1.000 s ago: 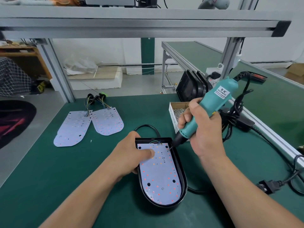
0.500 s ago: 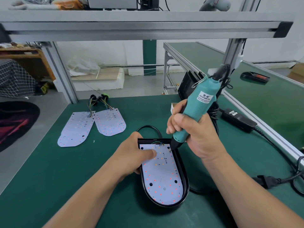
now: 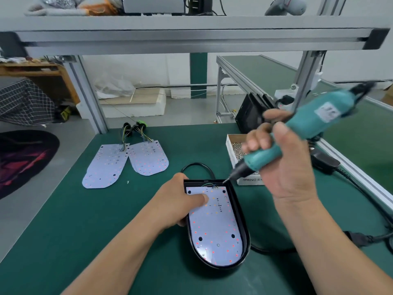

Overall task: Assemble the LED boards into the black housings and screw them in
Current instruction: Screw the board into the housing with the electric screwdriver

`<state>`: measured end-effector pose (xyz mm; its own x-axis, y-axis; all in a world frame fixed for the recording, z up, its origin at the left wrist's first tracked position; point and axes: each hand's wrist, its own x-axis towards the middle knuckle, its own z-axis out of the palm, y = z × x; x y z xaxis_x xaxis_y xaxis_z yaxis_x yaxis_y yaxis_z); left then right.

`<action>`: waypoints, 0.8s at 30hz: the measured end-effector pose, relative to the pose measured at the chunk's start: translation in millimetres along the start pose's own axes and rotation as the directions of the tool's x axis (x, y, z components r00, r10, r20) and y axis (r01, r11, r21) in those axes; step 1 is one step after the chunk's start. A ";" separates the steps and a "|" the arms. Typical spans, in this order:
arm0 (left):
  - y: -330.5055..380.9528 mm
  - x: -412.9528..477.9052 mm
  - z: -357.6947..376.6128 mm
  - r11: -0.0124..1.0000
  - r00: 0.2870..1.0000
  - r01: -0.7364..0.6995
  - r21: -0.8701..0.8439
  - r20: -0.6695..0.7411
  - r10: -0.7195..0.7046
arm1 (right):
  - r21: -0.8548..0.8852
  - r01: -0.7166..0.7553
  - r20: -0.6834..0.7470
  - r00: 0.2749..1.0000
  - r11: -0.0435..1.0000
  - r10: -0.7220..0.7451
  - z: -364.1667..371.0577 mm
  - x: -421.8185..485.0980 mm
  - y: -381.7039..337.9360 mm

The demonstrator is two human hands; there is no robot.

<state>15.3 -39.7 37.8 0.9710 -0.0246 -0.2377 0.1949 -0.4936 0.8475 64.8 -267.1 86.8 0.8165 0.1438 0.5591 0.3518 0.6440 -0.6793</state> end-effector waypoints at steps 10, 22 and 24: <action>-42.7 7.1 -88.5 0.907 0.768 0.199 0.370 -0.634 0.091 | 0.102 -0.047 -0.303 0.950 0.994 0.076 -23.0 -8.4 15.2; -66.2 20.0 -89.4 0.802 0.777 0.377 0.464 -0.630 -0.001 | 0.125 -0.076 -0.341 0.933 0.989 0.115 -21.9 -10.0 17.8; -62.6 19.9 -85.6 0.770 0.787 0.406 0.492 -0.617 -0.021 | 0.142 -0.070 -0.346 0.931 0.987 0.116 -20.0 -10.3 17.5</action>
<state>34.3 65.0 20.7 0.8453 0.5270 0.0877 0.4766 -0.8180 0.3222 71.7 -272.3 59.7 0.9594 -0.0512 0.2773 0.2248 0.7325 -0.6426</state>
